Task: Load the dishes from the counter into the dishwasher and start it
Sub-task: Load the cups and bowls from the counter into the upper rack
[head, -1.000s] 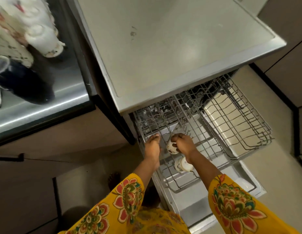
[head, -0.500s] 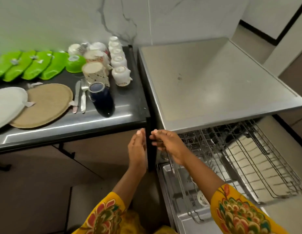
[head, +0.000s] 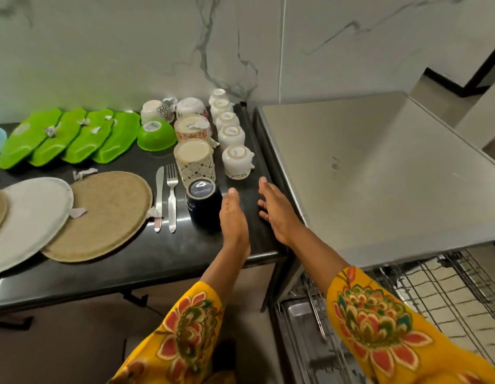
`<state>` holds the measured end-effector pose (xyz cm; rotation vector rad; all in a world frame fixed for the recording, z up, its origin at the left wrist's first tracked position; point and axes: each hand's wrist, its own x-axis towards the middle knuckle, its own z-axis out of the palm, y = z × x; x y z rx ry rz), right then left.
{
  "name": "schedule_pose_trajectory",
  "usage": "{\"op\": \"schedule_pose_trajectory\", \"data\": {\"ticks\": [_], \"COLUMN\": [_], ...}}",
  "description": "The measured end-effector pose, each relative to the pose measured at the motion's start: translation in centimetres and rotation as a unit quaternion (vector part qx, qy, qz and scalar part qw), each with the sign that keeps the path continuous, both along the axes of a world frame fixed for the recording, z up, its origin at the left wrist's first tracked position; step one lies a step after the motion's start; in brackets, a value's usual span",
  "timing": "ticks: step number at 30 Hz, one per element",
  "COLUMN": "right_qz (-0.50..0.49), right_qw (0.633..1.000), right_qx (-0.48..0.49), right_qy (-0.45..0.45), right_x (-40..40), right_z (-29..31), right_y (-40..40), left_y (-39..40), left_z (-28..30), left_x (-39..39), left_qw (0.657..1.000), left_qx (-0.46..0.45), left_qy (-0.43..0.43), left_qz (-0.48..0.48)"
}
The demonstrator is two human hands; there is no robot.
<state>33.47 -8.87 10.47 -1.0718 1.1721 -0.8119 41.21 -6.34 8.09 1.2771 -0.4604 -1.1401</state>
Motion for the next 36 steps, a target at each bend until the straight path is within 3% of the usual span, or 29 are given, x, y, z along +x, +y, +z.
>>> {"op": "schedule_pose_trajectory", "data": {"ticks": [5,17,26,32,36], "right_qz": [-0.019,-0.030,-0.013,-0.055,-0.051], "right_qw": [1.000,0.999,0.999,0.998,0.998], "right_qx": [-0.006,0.007,-0.018,-0.029,-0.037], "right_qy": [-0.023,-0.044,-0.029,-0.017,0.004], "right_x": [2.7,4.3,1.6,-1.5,-4.5], "right_z": [0.3,1.2,-0.7,-1.9,-2.4], "right_y": [-4.6,-7.8,-5.6,-2.5,0.2], "left_y": [-4.8,-11.1,-7.4,-3.5,-0.5], "left_z": [-0.1,0.3,0.5,-0.1,-1.7], "left_x": [0.8,2.4,-0.2,-2.7,-4.7], "left_qw": [0.999,0.999,0.994,0.990,0.992], "left_qx": [-0.021,0.024,0.057,0.077,0.055], "left_qy": [0.022,-0.033,-0.088,-0.109,-0.113], "left_qz": [-0.010,0.011,0.029,0.039,0.032]}}
